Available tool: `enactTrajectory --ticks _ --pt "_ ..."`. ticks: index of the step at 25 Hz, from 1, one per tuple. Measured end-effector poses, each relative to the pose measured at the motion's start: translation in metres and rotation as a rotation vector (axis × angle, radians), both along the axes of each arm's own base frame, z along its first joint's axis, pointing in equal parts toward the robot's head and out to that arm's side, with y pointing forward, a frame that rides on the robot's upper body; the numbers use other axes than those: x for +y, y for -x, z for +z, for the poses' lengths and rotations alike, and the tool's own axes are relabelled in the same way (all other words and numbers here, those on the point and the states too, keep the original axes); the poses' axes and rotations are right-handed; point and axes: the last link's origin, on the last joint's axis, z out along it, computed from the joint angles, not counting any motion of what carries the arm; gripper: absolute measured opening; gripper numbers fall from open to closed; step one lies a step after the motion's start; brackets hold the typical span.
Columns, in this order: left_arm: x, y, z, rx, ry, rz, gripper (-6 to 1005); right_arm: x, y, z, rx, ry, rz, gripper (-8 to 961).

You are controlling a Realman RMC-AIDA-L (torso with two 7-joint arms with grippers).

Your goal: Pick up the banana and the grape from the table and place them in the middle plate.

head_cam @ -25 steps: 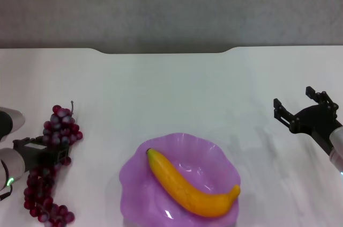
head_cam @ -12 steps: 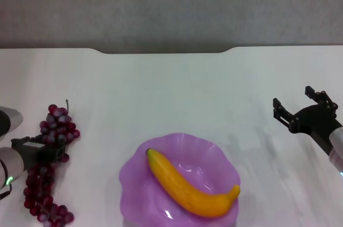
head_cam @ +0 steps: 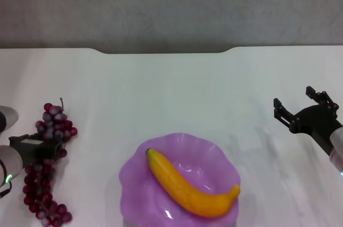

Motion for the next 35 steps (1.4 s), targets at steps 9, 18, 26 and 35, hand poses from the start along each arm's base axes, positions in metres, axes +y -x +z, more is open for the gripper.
enactTrajectory --ticks 9,18,26,35 --pt "0.0000 -0.0002 0.0023 -0.003 -0.025 -0.003 411 -0.0003 -0.0001 -0.0003 -0.001 0.002 0.000 878" --pt "-0.0017 -0.0004 0.0001 0.004 -0.030 -0.009 365 0.0002 0.0006 -0.0004 -0.003 0.003 0.004 877" --pt "-0.0015 -0.0024 0.0010 0.002 -0.034 -0.015 276 0.0004 0.0007 -0.0005 -0.005 0.003 0.004 877" --pt "-0.0024 -0.0069 -0.0002 -0.004 -0.035 -0.030 197 -0.0003 0.0001 -0.0005 -0.006 0.003 0.003 877"
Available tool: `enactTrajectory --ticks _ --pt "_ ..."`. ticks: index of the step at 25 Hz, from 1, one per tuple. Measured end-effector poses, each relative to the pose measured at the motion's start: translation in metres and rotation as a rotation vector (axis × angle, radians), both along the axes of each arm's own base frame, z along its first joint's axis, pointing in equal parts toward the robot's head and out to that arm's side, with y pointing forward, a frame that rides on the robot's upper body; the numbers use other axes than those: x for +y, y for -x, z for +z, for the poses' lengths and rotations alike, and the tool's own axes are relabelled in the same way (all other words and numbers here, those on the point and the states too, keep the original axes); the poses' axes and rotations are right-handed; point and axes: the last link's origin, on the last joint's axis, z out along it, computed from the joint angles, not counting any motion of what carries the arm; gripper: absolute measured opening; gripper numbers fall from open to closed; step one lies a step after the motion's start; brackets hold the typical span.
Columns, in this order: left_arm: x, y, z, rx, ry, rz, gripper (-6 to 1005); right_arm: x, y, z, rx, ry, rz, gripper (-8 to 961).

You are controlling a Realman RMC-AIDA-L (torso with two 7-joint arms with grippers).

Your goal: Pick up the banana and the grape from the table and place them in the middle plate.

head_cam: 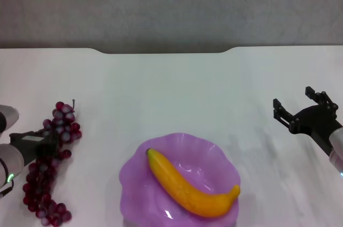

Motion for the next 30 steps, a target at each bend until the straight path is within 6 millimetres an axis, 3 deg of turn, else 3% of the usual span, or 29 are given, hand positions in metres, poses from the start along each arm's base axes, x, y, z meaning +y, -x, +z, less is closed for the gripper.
enactTrajectory --ticks 5,16,24,30 --pt "-0.004 -0.008 0.006 -0.011 -0.024 -0.028 195 -0.001 -0.001 0.000 0.001 -0.002 -0.003 877" --pt "-0.018 -0.049 0.038 -0.035 -0.094 -0.158 193 -0.002 -0.002 0.000 -0.001 -0.001 -0.009 877" --pt "-0.034 -0.097 0.067 -0.008 -0.075 -0.316 189 -0.002 -0.004 0.000 -0.004 0.000 -0.015 877" --pt "-0.043 -0.126 0.081 -0.021 0.066 -0.388 188 -0.003 -0.007 0.002 -0.013 0.001 -0.020 877"
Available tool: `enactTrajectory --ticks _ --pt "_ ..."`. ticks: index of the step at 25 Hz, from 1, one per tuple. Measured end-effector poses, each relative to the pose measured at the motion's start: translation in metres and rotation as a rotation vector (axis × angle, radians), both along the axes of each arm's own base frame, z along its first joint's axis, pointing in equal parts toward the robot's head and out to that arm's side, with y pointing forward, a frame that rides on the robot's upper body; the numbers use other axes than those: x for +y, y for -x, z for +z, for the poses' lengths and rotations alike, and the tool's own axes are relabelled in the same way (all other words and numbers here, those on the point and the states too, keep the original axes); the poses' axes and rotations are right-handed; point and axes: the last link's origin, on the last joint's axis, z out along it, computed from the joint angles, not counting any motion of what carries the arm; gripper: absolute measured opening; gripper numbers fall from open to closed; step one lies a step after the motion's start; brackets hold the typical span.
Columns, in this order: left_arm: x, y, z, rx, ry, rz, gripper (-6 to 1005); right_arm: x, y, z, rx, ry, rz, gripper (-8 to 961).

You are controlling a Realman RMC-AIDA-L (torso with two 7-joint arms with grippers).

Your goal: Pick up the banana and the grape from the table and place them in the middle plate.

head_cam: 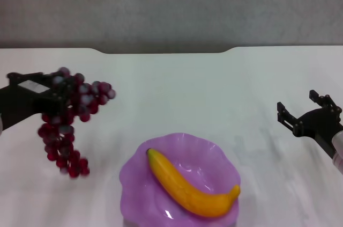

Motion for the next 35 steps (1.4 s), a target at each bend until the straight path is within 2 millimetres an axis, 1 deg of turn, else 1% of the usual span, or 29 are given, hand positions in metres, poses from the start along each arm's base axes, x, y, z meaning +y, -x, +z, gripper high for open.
enactTrajectory --ticks 3,6,8,10,13,17,19,27,30,31,32,35 --pt "-0.005 -0.016 0.005 0.009 0.075 -0.037 187 0.000 0.000 0.000 0.000 0.001 0.000 877" --pt "-0.012 -0.038 0.012 0.025 0.157 -0.085 187 0.000 0.000 0.000 0.000 0.001 -0.001 877" --pt "-0.018 -0.050 0.012 0.036 0.209 -0.113 186 0.000 0.000 0.000 0.000 0.000 -0.001 877" --pt "-0.024 -0.063 0.011 0.041 0.259 -0.144 186 0.000 -0.001 0.000 0.000 -0.001 -0.003 877" --pt "-0.029 -0.079 0.003 0.035 0.361 -0.182 186 -0.001 -0.004 0.002 -0.001 -0.006 -0.014 878" --pt "-0.034 -0.086 -0.011 0.061 0.458 -0.196 185 0.000 -0.001 0.001 0.001 -0.004 -0.008 878" --pt "-0.032 -0.090 -0.026 0.093 0.494 -0.193 185 0.001 -0.001 0.001 0.001 -0.006 -0.009 878" --pt "-0.028 -0.103 -0.067 0.154 0.515 -0.209 185 0.002 -0.001 0.002 0.004 -0.008 -0.009 878" --pt "-0.025 -0.100 -0.082 0.194 0.514 -0.195 184 0.002 0.000 0.001 0.001 -0.007 -0.007 878" --pt "-0.021 -0.096 -0.093 0.232 0.507 -0.169 184 0.002 0.000 0.001 0.003 -0.007 -0.004 878" --pt "-0.021 -0.096 -0.093 0.232 0.507 -0.169 184 0.002 0.000 0.001 0.003 -0.007 -0.004 878" --pt "-0.014 -0.090 -0.106 0.282 0.488 -0.123 184 0.001 0.000 0.001 0.006 -0.010 -0.005 878"
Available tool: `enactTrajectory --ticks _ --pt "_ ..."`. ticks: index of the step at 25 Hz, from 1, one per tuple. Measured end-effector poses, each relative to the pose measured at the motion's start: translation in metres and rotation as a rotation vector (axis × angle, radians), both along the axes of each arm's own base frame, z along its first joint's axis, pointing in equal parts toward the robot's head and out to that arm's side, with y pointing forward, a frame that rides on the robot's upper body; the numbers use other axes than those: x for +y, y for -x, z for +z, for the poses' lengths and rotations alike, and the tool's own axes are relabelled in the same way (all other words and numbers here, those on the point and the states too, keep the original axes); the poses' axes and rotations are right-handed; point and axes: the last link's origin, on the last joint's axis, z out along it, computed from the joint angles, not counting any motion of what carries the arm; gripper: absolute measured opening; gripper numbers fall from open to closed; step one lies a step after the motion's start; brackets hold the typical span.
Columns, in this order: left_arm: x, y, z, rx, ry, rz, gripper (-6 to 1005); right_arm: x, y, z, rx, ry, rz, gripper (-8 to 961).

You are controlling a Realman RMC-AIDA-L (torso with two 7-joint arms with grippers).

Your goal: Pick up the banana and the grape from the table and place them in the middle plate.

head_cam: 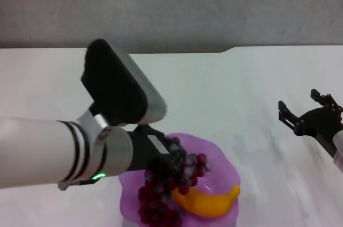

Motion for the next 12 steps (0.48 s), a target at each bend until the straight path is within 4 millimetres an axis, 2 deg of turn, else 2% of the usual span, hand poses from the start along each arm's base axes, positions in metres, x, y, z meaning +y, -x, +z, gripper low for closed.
enactTrajectory --ticks 7,12 --pt "0.010 0.011 -0.018 0.086 -0.020 0.045 183 0.000 0.000 0.001 0.001 -0.001 -0.001 878" --pt "0.009 0.010 -0.021 0.083 -0.021 0.026 356 -0.001 -0.002 0.001 0.000 -0.002 -0.004 878"
